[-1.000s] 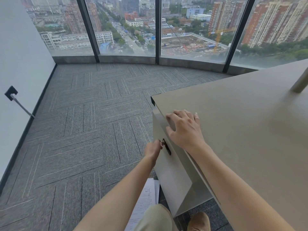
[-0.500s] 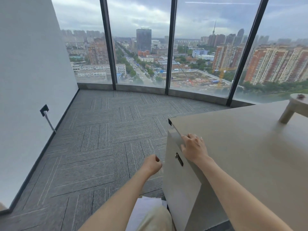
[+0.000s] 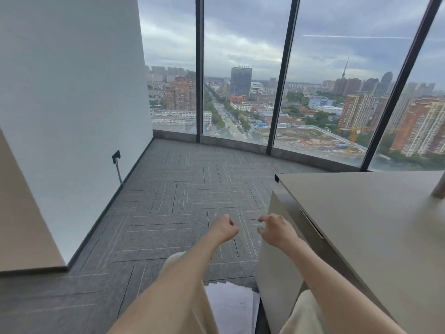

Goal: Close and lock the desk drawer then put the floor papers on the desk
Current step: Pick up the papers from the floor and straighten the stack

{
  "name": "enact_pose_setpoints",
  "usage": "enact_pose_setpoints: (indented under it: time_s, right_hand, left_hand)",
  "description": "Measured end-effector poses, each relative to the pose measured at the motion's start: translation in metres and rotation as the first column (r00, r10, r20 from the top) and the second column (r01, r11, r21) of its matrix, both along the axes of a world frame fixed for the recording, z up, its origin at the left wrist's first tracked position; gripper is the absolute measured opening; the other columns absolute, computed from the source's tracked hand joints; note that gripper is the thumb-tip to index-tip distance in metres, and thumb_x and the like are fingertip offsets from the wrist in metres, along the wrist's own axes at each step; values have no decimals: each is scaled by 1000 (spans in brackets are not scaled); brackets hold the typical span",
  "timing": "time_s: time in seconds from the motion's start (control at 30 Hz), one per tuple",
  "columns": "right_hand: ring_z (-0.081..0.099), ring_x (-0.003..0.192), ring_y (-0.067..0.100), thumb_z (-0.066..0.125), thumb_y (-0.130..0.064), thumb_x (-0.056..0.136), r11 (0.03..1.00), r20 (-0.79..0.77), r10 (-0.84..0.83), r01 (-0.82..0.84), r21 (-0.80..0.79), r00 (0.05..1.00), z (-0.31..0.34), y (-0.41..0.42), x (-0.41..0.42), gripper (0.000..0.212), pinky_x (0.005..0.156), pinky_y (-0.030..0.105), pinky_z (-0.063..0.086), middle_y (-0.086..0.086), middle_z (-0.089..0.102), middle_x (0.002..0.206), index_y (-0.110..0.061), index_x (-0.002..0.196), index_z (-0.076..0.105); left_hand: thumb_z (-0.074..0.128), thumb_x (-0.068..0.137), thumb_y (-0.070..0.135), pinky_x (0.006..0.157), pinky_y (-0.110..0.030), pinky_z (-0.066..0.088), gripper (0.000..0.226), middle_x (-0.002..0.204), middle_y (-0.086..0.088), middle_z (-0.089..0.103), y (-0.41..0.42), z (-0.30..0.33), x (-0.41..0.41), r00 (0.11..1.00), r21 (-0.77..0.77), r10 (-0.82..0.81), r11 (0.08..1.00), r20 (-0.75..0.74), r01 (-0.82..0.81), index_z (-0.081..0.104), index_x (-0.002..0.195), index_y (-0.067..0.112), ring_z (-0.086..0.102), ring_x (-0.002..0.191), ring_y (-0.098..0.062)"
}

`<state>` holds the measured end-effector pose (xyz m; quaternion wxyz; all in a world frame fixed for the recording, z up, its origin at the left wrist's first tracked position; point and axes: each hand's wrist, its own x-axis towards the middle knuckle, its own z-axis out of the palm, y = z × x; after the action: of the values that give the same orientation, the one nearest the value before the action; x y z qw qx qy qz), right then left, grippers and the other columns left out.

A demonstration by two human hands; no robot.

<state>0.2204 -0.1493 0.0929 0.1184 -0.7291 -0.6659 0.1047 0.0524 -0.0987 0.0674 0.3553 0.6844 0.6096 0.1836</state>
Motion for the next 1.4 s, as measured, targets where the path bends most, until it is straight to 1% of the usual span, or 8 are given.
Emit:
enact_pose_setpoints:
  time_s: [0.17, 0.23, 0.3, 0.37, 0.47, 0.67, 1.17, 1.4]
  right_hand:
    - [51, 130, 29, 53, -31, 93, 989, -29, 41, -45, -139, 999, -28, 8, -14, 46, 103, 40, 45, 10, 57, 140, -18, 137, 55]
    - [49, 132, 30, 53, -31, 94, 978, -31, 61, -66, -198, 998, -44, 18, -16, 47, 103, 41, 44, 12, 56, 141, -16, 139, 53]
    - [49, 131, 31, 53, -29, 94, 963, -37, 79, -86, -255, 996, -63, 32, -17, 47, 103, 40, 44, 13, 56, 141, -14, 138, 53]
    - [50, 129, 31, 53, -28, 95, 942, -55, 83, -96, -321, 995, -83, 50, -17, 46, 104, 40, 44, 13, 55, 141, -11, 137, 53]
    - [51, 130, 31, 53, -27, 95, 903, -114, 50, -94, -419, 992, -120, 84, -17, 49, 106, 38, 44, 14, 52, 144, -9, 141, 49]
    - [59, 118, 30, 51, -25, 92, 806, -120, 22, -89, -585, 993, -230, 153, -14, 50, 91, 36, 49, 13, 54, 141, -12, 141, 48]
    - [53, 124, 32, 49, -26, 96, 616, -128, -263, 64, -785, 956, -501, 204, 6, 51, 90, 38, 48, 12, 53, 142, -9, 143, 43]
    - [54, 89, 27, 47, -26, 89, 530, -112, -488, 192, -826, 866, -601, 192, 24, 28, 74, 36, 48, 5, 60, 107, -18, 115, 56]
  left_hand:
    - [60, 86, 21, 75, -31, 46, 26, 98, -8, 58, -8, -30, -24, 998, -100, 52, 994, 28, -49, 57, 109, 7, 57, 93, -22]
    - [59, 88, 18, 61, -26, 39, 7, 80, -2, 51, -6, -47, -33, 996, -136, 81, 988, 25, -77, 54, 87, 13, 52, 75, -17]
    - [57, 88, 14, 55, -24, 31, 21, 70, 2, 40, 2, -66, -39, 991, -182, 134, 975, 24, -128, 43, 73, 18, 41, 63, -12]
    - [57, 88, 17, 59, -28, 36, 9, 78, -1, 45, 12, -84, -43, 986, -243, 165, 957, 11, -157, 48, 88, 14, 45, 72, -17]
    - [58, 87, 23, 70, -30, 42, 32, 100, -8, 52, 38, -116, -46, 973, -322, 232, 921, 7, -218, 50, 113, 7, 49, 86, -22]
    - [59, 85, 21, 58, -27, 37, 35, 103, -7, 51, 95, -203, -55, 940, -444, 340, 839, -25, -315, 48, 116, 8, 49, 85, -20]
    - [52, 85, 19, 81, -30, 42, 30, 127, -10, 60, 159, -469, -59, 876, -646, 385, 597, -289, -476, 53, 115, 14, 56, 114, -29]
    - [51, 84, 18, 85, -35, 52, 41, 121, -7, 61, 155, -562, -61, 852, -704, 422, 499, -311, -505, 51, 125, 15, 59, 98, -24]
